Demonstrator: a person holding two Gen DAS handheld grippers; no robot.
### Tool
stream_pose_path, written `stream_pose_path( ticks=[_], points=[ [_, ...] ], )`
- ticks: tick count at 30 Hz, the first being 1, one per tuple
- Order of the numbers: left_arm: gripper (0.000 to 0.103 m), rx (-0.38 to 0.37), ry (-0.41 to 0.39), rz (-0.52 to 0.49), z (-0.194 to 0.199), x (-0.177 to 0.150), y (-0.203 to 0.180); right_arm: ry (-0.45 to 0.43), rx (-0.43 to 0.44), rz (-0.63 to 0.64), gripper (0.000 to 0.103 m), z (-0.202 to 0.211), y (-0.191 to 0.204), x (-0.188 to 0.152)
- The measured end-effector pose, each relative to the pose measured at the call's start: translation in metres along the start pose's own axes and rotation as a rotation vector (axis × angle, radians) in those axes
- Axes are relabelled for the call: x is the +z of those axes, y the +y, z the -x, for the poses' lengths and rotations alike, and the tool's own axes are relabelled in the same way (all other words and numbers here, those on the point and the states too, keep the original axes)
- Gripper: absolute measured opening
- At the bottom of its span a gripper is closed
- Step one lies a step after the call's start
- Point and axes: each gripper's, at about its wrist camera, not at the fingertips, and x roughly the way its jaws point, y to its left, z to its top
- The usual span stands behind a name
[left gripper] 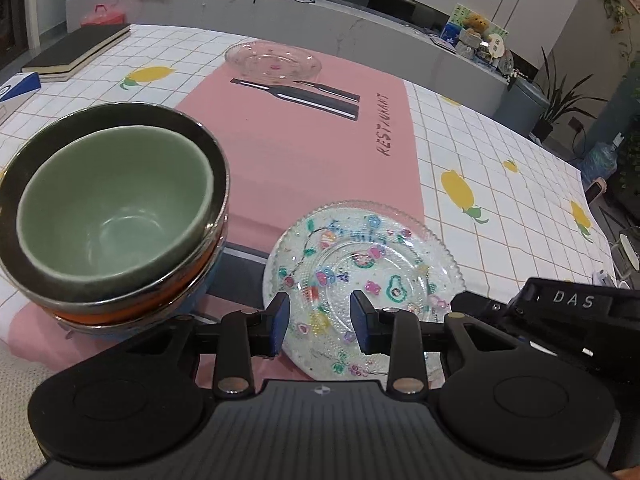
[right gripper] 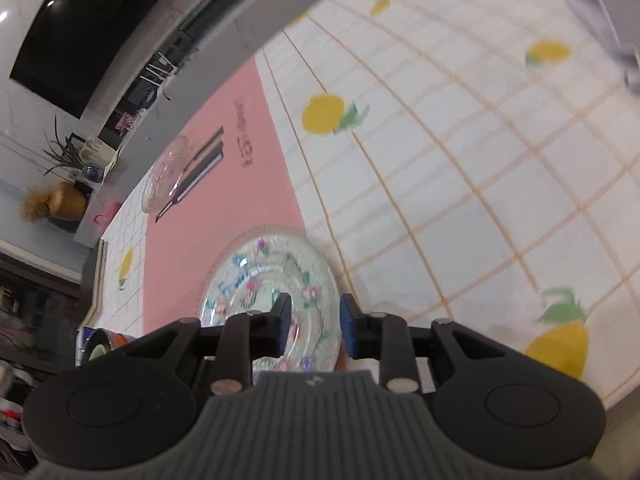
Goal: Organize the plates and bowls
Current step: 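Lower the clear glass plate onto the Fruity plate with both grippers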
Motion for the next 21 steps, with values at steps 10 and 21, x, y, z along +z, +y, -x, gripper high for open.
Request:
stream_pose_path(
  ticks=[10,21],
  points=[
    [0.039,-0.016,-0.012,-0.001,-0.005,0.005,-0.003,-0.076,0.022,-0.074,0.001,0.000,-0.024,0.007],
    [0.039,-0.044,0.043,-0.013,-0.018,0.007,-0.004,-0.046,0.064,-0.013,0.000,-0.015,-0.010,0.004]
  ],
)
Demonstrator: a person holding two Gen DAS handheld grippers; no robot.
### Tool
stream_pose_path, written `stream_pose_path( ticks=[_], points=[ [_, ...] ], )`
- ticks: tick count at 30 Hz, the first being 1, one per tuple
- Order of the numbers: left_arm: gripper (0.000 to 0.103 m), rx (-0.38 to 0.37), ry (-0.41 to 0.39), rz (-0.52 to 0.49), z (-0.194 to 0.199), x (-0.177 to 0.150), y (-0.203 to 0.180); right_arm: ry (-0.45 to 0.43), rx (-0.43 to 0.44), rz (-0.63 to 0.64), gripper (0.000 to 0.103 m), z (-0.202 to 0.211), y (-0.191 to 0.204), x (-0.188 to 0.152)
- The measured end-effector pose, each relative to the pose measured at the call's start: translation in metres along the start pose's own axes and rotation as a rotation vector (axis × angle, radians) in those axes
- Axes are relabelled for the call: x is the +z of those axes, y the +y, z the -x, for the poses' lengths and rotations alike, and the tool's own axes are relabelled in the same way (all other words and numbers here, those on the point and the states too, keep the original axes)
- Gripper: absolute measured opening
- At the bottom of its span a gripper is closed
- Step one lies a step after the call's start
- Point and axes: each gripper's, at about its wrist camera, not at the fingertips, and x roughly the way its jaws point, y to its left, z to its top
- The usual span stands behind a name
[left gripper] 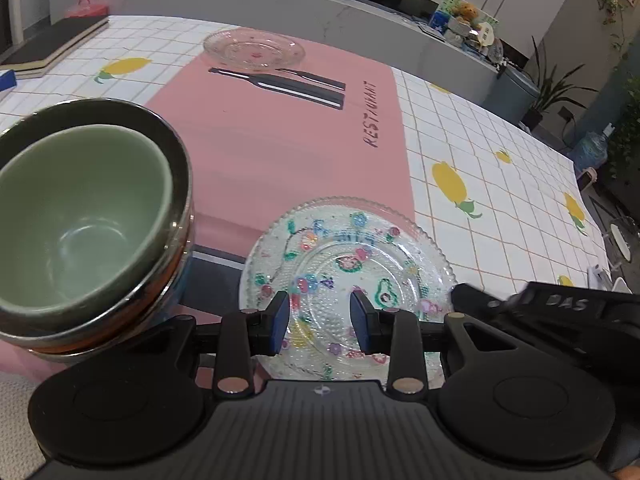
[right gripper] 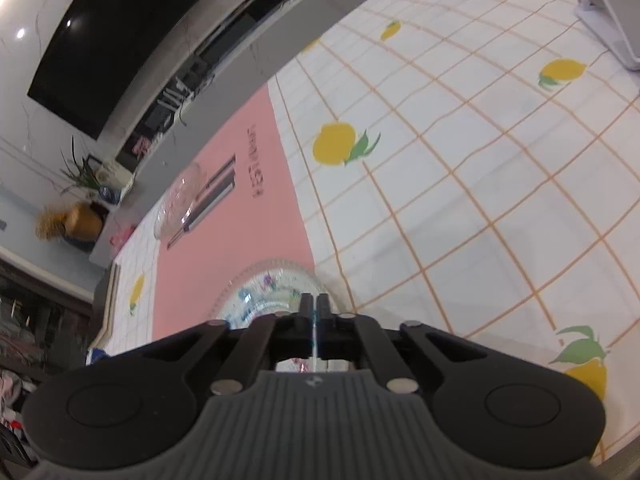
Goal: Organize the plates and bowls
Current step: 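Lower the clear glass plate onto the Fruity plate with both grippers, then open both grippers and lift them off the stacked plates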
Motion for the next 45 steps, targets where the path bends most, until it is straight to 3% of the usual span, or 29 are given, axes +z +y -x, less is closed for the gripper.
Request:
stream_pose_path(
  ticks=[4,7,10,15,20,24,30,32,34,45],
  points=[
    [0.039,-0.007,0.004,0.006,-0.001,0.000,0.001,0.011,0.010,-0.006,0.000,-0.003,0.001,-0.003],
    [0.039,-0.010,0.004,0.012,-0.001,0.001,0.002,-0.050,0.023,-0.008,0.000,0.008,0.001,0.001],
    [0.039,-0.009,0.002,0.010,-0.001,0.000,0.001,-0.103,-0.019,0.019,0.000,0.014,0.003,0.003],
    [0.039,-0.001,-0.006,0.027,0.000,0.001,0.003,-0.053,0.021,-0.006,0.000,0.002,-0.003,0.002],
    [0.039,0.005,-0.013,0.037,0.001,0.002,0.004,-0.036,0.006,0.012,0.000,-0.002,0.001,0.001],
    [0.039,0.014,-0.021,0.017,0.003,0.002,0.000,-0.069,0.014,-0.001,0.000,0.005,0.000,0.002],
    [0.039,0.044,-0.097,-0.057,0.022,0.004,-0.016,-0.113,-0.002,0.044,0.000,0.016,0.009,0.005],
    [0.039,0.024,-0.103,-0.041,0.030,0.009,-0.017,-0.112,-0.013,0.055,0.000,0.017,0.012,0.003],
    [0.047,-0.019,-0.103,-0.025,0.036,0.018,-0.017,-0.125,-0.013,0.077,0.000,0.022,0.017,0.002],
    [0.058,-0.001,-0.182,-0.015,0.095,0.073,-0.021,-0.160,-0.001,0.105,0.002,0.052,0.052,0.013]
  ],
)
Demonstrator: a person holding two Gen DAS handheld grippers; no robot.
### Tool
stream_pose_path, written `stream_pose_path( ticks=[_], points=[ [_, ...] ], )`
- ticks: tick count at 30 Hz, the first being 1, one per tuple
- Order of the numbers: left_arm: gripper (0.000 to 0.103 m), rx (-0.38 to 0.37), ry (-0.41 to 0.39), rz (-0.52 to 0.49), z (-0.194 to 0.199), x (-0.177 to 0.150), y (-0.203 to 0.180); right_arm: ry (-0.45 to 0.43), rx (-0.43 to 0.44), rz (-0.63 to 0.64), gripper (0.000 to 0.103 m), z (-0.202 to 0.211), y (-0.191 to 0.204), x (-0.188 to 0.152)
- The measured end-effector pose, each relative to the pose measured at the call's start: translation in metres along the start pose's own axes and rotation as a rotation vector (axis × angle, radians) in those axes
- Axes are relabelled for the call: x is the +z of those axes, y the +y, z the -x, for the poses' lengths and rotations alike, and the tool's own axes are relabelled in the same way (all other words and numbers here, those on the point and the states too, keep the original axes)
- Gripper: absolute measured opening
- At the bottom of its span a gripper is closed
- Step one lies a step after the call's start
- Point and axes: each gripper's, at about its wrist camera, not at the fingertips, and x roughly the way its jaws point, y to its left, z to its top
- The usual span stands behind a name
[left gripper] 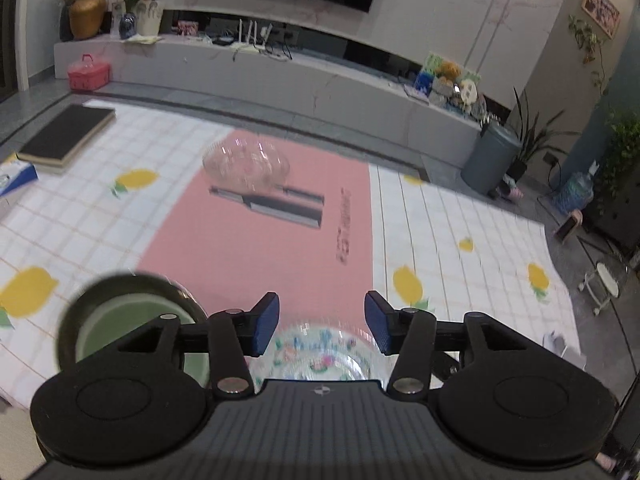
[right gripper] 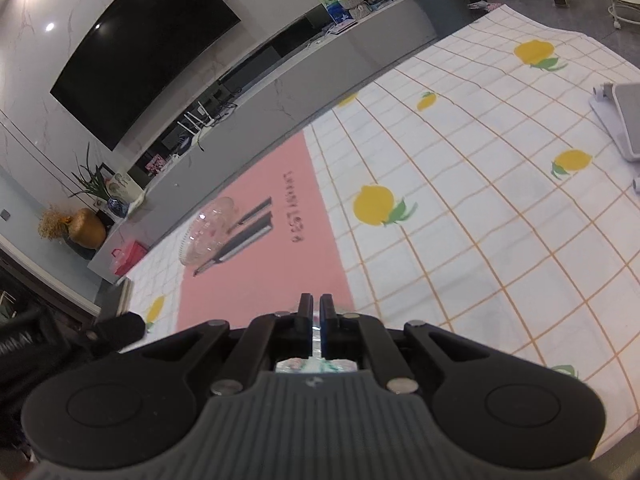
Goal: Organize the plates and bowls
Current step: 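Open both grippers and lift them off the stacked plates, then move both grippers to the second clear glass plate beside the bottle print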
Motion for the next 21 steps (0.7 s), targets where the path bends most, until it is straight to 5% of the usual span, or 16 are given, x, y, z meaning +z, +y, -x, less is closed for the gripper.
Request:
stream_pose_path(
  ticks=[4,6,16,21],
  points=[
    [0.064,-0.003,-0.058,-0.013,0.018,0.027,0.009,0.007,0.010,0.028,0.014,0.004,0.021,0.014],
    [0.068,0.007,-0.091,-0.016,0.026,0.042,0.015,0.033,0.051,0.010,0.036,0.003,0.030,0.023],
    [0.078,0.029,-0.112,0.016,0.020,0.117,0.072,0.053,0.171,0.145,0.051,-0.002,0.093,0.076],
    [0.089,0.055,-0.140,-0.063,0.004,0.137,0.096,0.092,0.254,0.110,0.063,-0.027,0.110,0.096]
  ],
)
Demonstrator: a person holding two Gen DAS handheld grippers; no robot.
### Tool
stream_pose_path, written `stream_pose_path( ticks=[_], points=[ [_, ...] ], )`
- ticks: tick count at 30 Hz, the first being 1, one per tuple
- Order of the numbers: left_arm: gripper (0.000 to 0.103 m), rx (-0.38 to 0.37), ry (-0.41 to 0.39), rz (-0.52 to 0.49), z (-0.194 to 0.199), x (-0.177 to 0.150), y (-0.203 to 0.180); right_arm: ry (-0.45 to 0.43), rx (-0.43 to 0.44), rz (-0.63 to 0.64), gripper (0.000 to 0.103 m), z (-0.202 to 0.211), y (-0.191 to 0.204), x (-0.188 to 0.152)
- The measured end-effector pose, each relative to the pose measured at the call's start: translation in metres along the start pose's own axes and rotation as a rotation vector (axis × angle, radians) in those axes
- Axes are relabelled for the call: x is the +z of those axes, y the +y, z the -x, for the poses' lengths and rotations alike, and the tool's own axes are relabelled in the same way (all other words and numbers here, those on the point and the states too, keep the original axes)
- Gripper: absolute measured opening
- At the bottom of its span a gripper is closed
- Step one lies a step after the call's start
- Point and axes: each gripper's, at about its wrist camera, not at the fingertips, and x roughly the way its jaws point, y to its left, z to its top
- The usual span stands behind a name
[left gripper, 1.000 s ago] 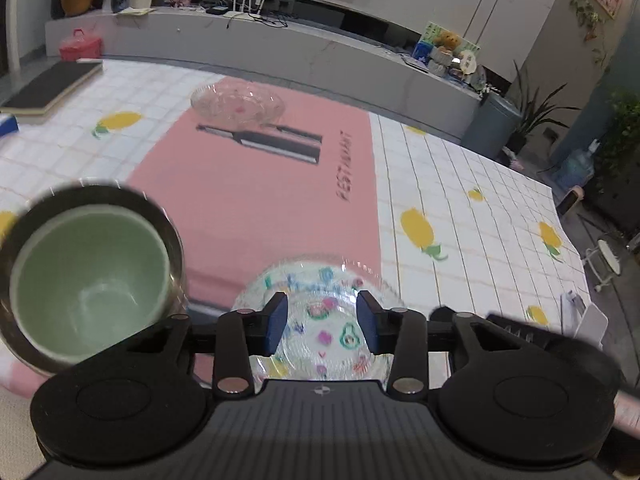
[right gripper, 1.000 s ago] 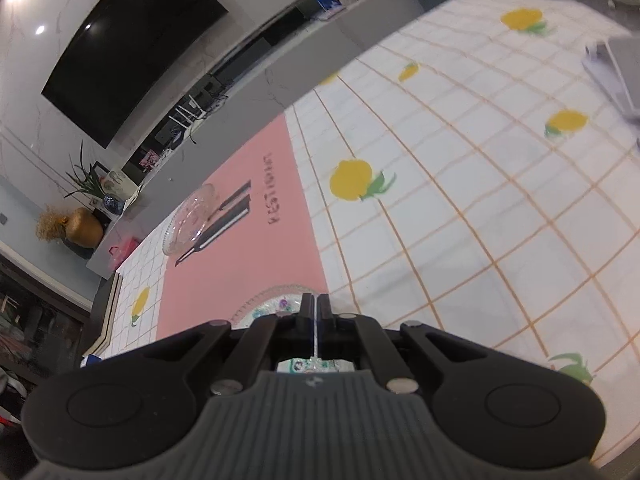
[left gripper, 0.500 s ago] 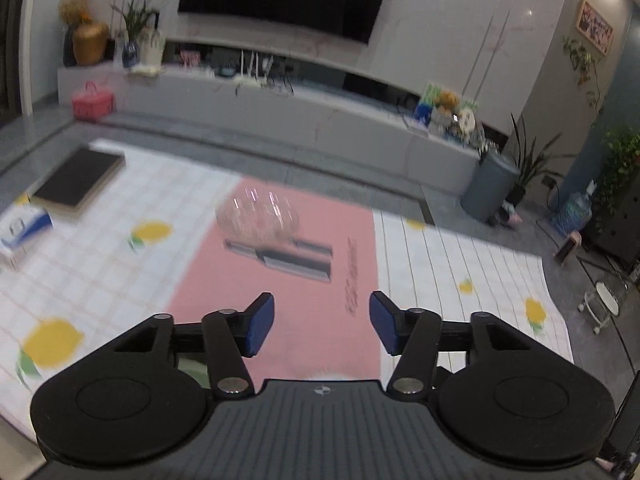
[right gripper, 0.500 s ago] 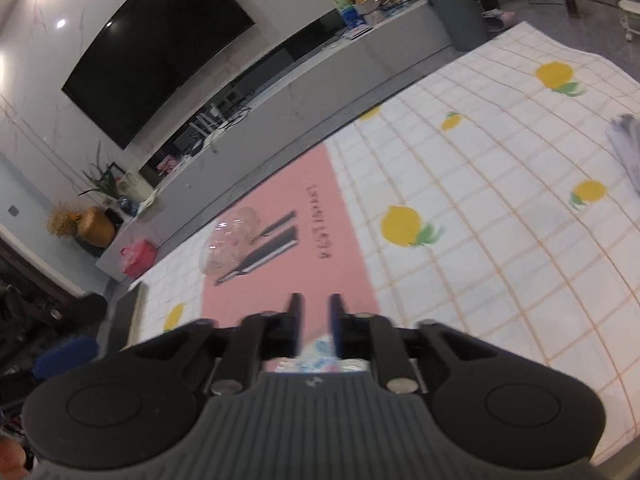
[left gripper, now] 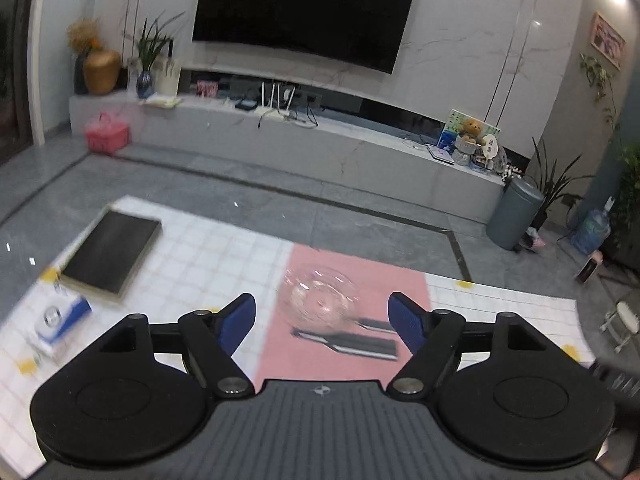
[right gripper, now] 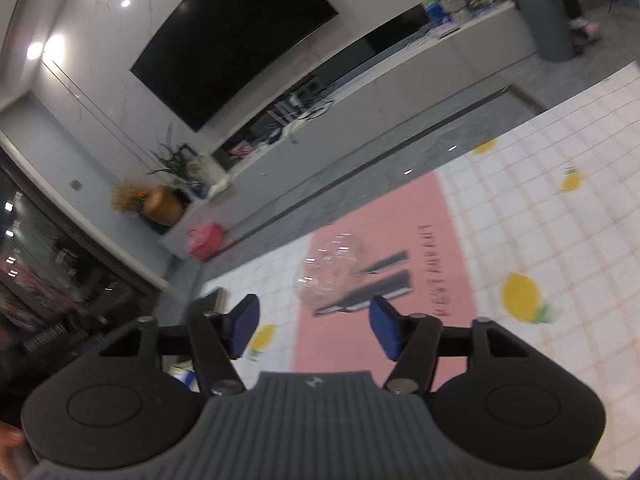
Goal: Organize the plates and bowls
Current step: 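Move both grippers to the second clear glass plate beside the bottle print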
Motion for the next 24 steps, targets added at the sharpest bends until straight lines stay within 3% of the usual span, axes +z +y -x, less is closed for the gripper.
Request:
stream_pose_path(
  ticks=[5,9,12,15,20,24],
  points=[
    [0.090,0.052,-0.019,-0.056,-0.029,0.001,0.013,0.004,-0.007,0.089,0.073,-0.046,0.009,0.011],
    [0.090,0.051,0.006,-0.055,-0.067,-0.001,0.023,0.065,0.006,0.076,0.083,-0.096,-0.002,0.016],
    [0.090,0.058,-0.008,-0.076,-0.100,-0.006,0.030,0.084,-0.090,0.143,0.084,-0.138,-0.004,0.016],
    [0.090,0.038,0.048,-0.100,-0.136,-0.011,0.039,0.128,-0.133,0.151,0.084,-0.181,-0.021,0.016],
    [0.090,-0.055,0.097,0.046,-0.187,-0.017,0.064,0.163,-0.108,-0.016,0.083,-0.231,-0.064,0.020],
    [0.090,-0.134,0.173,0.114,-0.229,-0.023,0.078,0.159,-0.084,-0.081,0.082,-0.257,-0.083,0.023]
  ],
)
